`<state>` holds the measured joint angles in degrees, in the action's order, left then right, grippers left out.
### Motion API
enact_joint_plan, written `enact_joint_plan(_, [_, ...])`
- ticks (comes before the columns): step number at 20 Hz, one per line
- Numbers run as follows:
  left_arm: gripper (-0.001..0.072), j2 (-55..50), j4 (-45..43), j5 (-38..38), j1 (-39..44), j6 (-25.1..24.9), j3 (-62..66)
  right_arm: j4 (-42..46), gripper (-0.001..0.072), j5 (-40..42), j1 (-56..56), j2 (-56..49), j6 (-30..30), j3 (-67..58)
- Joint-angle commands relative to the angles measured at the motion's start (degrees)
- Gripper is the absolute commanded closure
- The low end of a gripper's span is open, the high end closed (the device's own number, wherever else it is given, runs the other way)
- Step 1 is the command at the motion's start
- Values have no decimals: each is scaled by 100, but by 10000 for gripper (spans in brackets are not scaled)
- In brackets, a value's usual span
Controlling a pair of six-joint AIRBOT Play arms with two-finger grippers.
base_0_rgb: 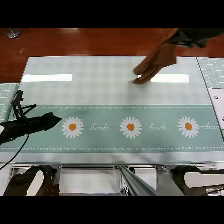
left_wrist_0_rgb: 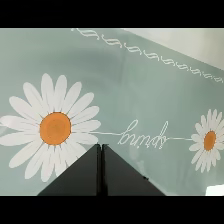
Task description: Fold the shirts.
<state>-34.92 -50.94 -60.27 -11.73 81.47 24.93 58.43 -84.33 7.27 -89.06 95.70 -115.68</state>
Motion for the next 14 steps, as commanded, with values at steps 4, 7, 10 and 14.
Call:
enact_joint_plan(4, [683, -4, -2, -33, -2, -133, 0, 802, 674, -1478, 1965, 654, 330, -57])
enact_joint_plan(7, [683, -4, -2, -31, -2, -133, 0, 1478, 674, -1971, 2634, 1167, 295, 704])
enact_joint_plan(10, [683, -4, -2, -13, -2, -136, 0, 2212, 674, -1991, 3305, 2006, 304, 1893])
enact_joint_plan(14, [683, -2, 0, 151, -2, -131, 0, 3790, 673, -1912, 4194, 3383, 337, 4164])
